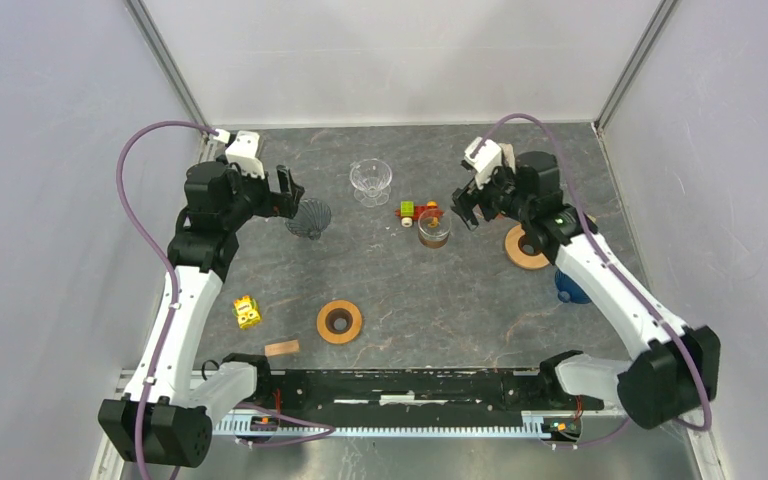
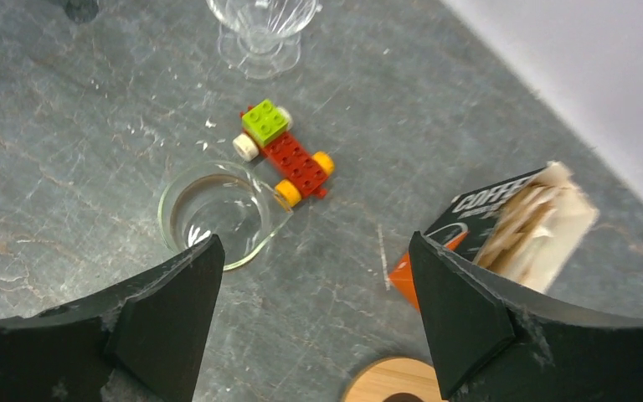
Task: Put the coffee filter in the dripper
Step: Move the coffee server to the center of the board.
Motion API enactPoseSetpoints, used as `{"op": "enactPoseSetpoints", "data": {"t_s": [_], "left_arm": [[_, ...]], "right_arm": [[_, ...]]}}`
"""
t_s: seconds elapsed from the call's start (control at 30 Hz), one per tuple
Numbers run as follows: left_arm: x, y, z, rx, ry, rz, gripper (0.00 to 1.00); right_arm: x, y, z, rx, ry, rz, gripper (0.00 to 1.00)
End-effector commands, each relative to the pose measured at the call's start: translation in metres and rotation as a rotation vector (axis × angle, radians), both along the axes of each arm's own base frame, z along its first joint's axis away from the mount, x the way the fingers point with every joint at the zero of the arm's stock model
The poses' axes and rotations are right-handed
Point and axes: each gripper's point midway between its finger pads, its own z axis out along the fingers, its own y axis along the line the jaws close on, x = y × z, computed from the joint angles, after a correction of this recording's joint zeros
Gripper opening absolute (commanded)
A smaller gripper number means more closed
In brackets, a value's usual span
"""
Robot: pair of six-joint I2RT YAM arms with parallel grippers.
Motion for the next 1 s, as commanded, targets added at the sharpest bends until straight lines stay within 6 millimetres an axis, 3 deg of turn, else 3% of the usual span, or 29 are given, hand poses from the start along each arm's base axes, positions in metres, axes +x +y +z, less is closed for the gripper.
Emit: {"op": "enactPoseSetpoints", "data": {"t_s": [0.0,0.2,0.43,0.63,0.8,0.97], "left_arm": [[0.001,-0.007,0.01,-0.042,-0.041,-0.038,1.0],[0.001,-0.007,0.013,-0.047,-0.046,-0.041,1.0],[0.001,-0.007,0.01,-0.047,-0.041,-0.041,1.0],[0.001,-0.007,0.008,-0.046,-0.041,-0.042,1.0],[0.001,-0.007,0.006,-0.044,-0.04,-0.044,1.0],[0.003,-0.008,0.003,-0.041,-0.042,-0.055,1.0]], "right_arm": [[0.019,0.014,-0.004,-0.012,0.047,-0.033,0.87],[0.039,0.022,-0.042,-0.122,0.189,-0.049,0.77],[0.032,0.034,-0.078,-0.134,0.3,0.008,0.72],[0.026,0.039,-0.094,-0.151,0.346,0.042,0.66],[0.022,0.044,-0.111,-0.157,0.4,0.068,0.54],[0.018,0.049,-0.109,-0.144,0.414,0.096,0.43]]}}
